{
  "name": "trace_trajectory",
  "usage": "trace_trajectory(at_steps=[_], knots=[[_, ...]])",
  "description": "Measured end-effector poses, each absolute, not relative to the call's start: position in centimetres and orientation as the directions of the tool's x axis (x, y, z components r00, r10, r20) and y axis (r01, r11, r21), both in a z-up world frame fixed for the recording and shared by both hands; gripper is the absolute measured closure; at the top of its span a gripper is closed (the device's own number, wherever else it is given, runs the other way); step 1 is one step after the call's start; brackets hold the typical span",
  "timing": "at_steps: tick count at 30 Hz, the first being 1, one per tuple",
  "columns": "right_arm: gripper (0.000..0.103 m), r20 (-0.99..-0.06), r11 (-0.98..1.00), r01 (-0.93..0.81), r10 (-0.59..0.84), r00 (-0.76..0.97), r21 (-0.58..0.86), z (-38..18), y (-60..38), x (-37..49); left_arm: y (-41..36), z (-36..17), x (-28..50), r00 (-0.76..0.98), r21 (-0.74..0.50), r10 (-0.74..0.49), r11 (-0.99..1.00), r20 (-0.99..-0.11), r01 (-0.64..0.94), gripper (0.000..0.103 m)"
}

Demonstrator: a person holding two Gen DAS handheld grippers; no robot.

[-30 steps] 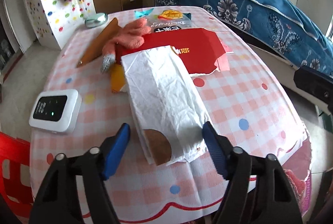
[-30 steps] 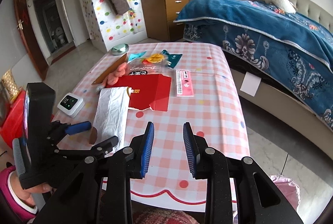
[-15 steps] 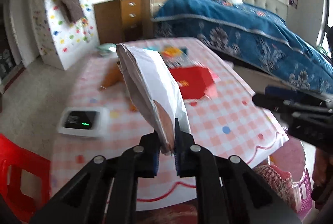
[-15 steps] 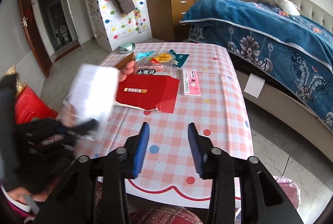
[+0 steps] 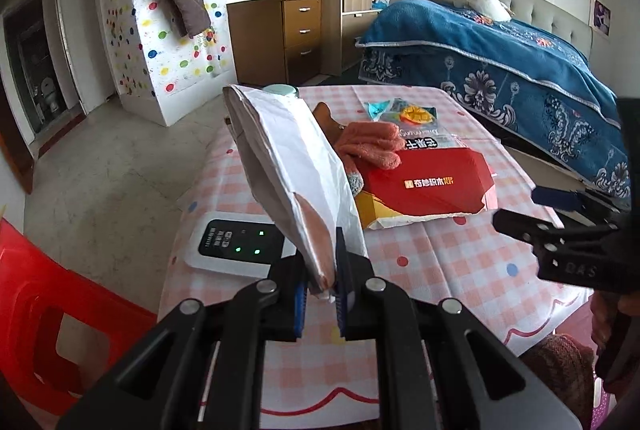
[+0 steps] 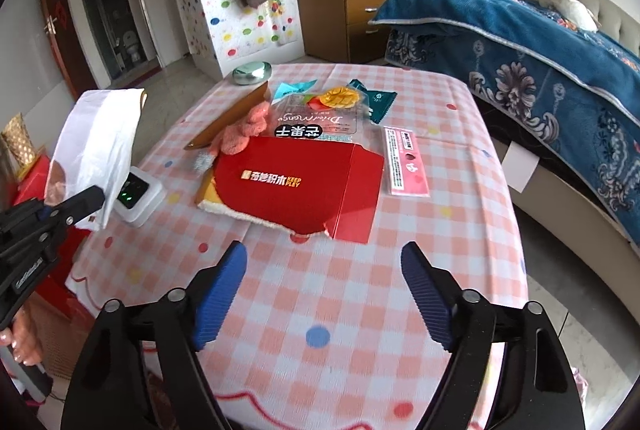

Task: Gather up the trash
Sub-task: 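Grasp the red box with the right gripper while the left gripper holds the tissues, then carry the tissues and red box to the pink bin and open both grippers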

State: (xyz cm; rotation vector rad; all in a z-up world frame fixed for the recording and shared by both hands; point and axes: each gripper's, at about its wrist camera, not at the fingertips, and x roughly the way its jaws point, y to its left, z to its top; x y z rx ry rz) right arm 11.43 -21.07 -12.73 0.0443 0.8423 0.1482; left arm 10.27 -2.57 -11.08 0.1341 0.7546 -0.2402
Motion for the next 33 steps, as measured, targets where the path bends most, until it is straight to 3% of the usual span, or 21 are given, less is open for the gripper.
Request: trace_trajectory(at_steps=[7,16,18,20,21,23,24,28,33], knots=[[0.017,-0.755,0.986,-0.099,0.167,0.634,0.136,-14.0,-21.6,14.9,-3.5,-11.8,11.3,0.707,0.066,-0.159,0.958,-0.689,0.279,0.094],[0.018,-0.773,0.971,-0.067,0.223,0.594,0.228,-15.3,-22.4,17.7,-4.0,-12.2,11.6,0.699,0.08,-0.153,0.954,-0.699,0.289,0.094],[0.032,-0.771,0.967,-0.071,0.24,0.591,0.246,-15.3,-22.4,17.6,-4.0,-12.2,11.5,0.695,0.078,-0.153,0.954,-0.702,0.289,0.094],[0.055,-0.769,0.965,-0.069,0.243,0.591,0.252,-15.0,-22.4,17.2,-4.0,-12.2,11.3,0.693,0.077,-0.153,0.954,-0.705,0.29,0.094],[0.061,-0.768,0.965,-0.07,0.243,0.593,0.252,-14.8,-22.3,17.0,-4.0,-12.2,11.2,0.692,0.077,-0.154,0.954,-0.705,0.29,0.094],[0.086,-0.754,0.962,-0.08,0.256,0.605,0.262,-14.1,-22.2,16.1,-4.0,-12.0,10.7,0.692,0.078,-0.156,0.953,-0.705,0.294,0.094],[0.091,-0.75,0.961,-0.083,0.259,0.608,0.264,-14.0,-22.3,16.0,-4.0,-12.0,10.5,0.692,0.079,-0.156,0.952,-0.704,0.295,0.094],[0.1,-0.704,0.951,-0.138,0.298,0.645,0.277,-11.9,-22.1,13.5,-3.9,-11.3,9.3,0.7,0.083,-0.157,0.951,-0.696,0.297,0.094],[0.103,-0.645,0.944,-0.236,0.331,0.689,0.231,-8.1,-20.7,9.0,-3.9,-10.1,7.6,0.714,0.087,-0.167,0.949,-0.68,0.305,0.094]])
